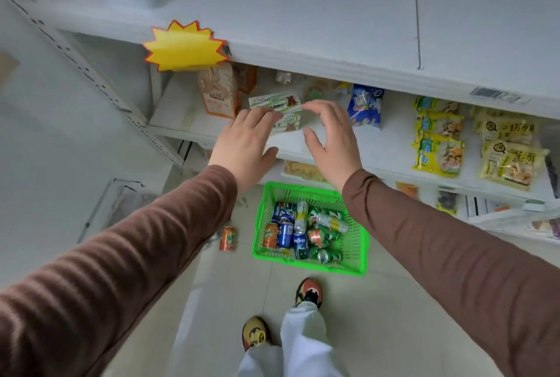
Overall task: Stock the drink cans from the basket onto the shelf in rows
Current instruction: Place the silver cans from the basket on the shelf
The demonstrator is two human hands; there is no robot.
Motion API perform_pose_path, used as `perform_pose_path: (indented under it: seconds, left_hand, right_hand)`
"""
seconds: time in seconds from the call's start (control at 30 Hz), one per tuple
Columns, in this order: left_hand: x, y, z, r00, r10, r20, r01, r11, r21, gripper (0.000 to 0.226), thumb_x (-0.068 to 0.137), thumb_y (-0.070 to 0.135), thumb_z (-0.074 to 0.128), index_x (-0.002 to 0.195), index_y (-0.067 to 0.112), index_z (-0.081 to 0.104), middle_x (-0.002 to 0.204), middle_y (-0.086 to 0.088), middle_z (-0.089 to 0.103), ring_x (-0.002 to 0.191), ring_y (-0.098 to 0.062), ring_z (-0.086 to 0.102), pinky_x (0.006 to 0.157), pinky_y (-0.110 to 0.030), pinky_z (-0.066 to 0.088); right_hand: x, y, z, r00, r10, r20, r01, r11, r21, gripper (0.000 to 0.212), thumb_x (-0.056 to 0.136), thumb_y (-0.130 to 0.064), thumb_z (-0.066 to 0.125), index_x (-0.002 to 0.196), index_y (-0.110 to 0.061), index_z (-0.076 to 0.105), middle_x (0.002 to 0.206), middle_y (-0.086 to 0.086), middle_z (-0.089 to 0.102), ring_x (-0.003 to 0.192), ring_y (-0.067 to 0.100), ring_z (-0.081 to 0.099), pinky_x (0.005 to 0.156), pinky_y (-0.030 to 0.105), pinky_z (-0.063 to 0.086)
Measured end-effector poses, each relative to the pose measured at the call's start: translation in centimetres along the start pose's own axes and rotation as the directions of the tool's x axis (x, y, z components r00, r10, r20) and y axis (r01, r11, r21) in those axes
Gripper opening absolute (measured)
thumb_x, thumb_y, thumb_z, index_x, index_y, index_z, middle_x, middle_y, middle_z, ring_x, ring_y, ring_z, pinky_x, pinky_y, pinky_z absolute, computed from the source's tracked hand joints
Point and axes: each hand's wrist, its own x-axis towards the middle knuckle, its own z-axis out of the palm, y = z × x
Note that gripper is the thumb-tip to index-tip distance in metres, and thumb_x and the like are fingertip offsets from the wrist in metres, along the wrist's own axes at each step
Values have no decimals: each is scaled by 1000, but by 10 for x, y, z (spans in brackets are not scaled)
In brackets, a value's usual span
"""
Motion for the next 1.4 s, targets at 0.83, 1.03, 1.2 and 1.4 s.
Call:
perform_pose_path:
  seconds: [0.83,1.03,1.2,1.4]
  left_hand:
    - [-127,-27,448,783,-280,555,292,954,69,66,85,20,58,145,19,33,143,-6,41,129,-27,40,105,-42,37]
    - [-138,-48,523,767,-286,575,309,949,60,66,85,18,57,146,18,31,144,-7,40,132,-27,37,108,-42,35]
    - [-141,-66,568,760,-279,587,304,951,57,67,86,24,60,146,18,31,146,-7,39,134,-27,37,112,-44,35]
    - [-139,-84,597,781,-282,557,310,950,46,65,84,20,59,144,19,34,138,-6,45,127,-26,42,107,-42,39]
  right_hand:
    - [-243,329,290,399,776,489,-724,594,-351,43,102,-31,56,138,-9,46,117,9,59,84,24,61,67,34,49]
    - [-275,373,358,326,827,458,-774,511,-373,59,99,-35,60,147,-12,34,121,12,65,94,32,67,66,34,48]
    - [-282,400,399,290,861,418,-827,445,-343,68,99,-45,55,150,-13,24,93,6,62,83,30,65,63,35,46]
    - [-279,419,433,242,894,378,-904,349,-247,80,94,-60,56,151,-16,22,126,14,65,106,36,66,88,42,54]
